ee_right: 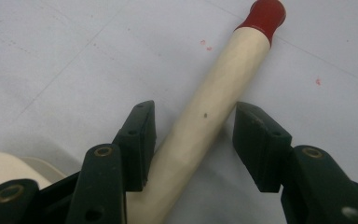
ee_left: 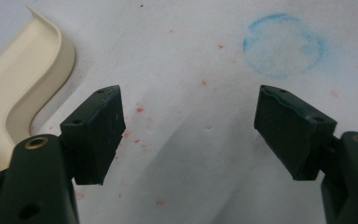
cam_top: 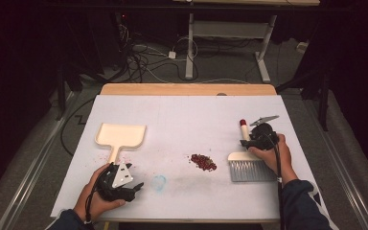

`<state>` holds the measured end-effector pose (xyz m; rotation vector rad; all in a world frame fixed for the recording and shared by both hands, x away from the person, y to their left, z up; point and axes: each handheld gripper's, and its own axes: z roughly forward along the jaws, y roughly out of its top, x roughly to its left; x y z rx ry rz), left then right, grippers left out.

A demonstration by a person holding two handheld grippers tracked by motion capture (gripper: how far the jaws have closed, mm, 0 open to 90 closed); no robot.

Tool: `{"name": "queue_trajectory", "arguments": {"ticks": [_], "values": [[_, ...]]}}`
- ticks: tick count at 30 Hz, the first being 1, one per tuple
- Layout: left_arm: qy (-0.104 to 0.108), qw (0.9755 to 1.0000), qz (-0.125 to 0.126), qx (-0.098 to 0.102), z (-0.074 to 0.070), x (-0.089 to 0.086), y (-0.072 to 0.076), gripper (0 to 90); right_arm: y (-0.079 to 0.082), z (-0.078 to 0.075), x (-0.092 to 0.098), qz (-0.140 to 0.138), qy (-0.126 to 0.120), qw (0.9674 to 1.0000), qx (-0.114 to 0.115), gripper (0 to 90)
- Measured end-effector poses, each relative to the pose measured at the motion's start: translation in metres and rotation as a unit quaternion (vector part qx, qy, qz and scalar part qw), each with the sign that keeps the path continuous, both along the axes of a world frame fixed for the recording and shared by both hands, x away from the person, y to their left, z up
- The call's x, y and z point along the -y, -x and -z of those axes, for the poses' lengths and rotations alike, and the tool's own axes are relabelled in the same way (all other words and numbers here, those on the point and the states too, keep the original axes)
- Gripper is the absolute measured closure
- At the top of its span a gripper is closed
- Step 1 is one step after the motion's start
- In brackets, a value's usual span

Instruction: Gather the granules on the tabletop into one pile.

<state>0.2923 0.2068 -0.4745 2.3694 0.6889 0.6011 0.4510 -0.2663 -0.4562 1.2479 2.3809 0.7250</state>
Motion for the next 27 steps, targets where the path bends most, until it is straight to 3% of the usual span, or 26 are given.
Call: {"name": "queue_trajectory", "arguments": {"ticks": [4, 9, 11, 15, 17, 19, 22, 24, 27], "values": [[0.003, 1.0000, -0.001, 0.004, -0.001, -0.001, 0.001, 23.5, 0.002, -0.005, 0.002, 0.006, -0.020, 0.9996, 0.017, 45.7], [0.009, 0.9999, -0.008, 0.004, -0.002, -0.002, 0.000, 23.1, 0.012, -0.024, 0.006, 0.007, -0.045, 0.9966, 0.068, 41.3], [0.011, 0.9999, -0.009, 0.007, -0.003, -0.002, 0.000, 22.8, 0.017, -0.033, 0.007, 0.002, -0.053, 0.9939, 0.097, 39.0], [0.012, 0.9998, -0.012, 0.010, -0.004, -0.003, 0.001, 22.6, 0.030, -0.047, 0.010, -0.005, -0.079, 0.9851, 0.153, 36.6], [0.014, 0.9997, -0.013, 0.011, -0.004, -0.004, 0.001, 22.2, 0.035, -0.053, 0.010, -0.005, -0.081, 0.9817, 0.172, 34.6], [0.014, 0.9997, -0.013, 0.012, -0.004, -0.004, 0.001, 21.8, 0.040, -0.058, 0.011, -0.014, -0.104, 0.9783, 0.179, 32.7], [0.014, 0.9997, -0.014, 0.011, -0.004, -0.004, 0.001, 21.8, 0.047, -0.064, 0.012, -0.013, -0.114, 0.9718, 0.206, 27.7], [0.013, 0.9998, -0.014, 0.011, -0.004, -0.004, 0.001, 21.7, 0.051, -0.067, 0.010, -0.012, -0.104, 0.9691, 0.223, 24.9], [0.013, 0.9998, -0.014, 0.011, -0.004, -0.003, 0.001, 21.7, 0.056, -0.071, 0.005, -0.007, -0.087, 0.9684, 0.234, 22.1]]}}
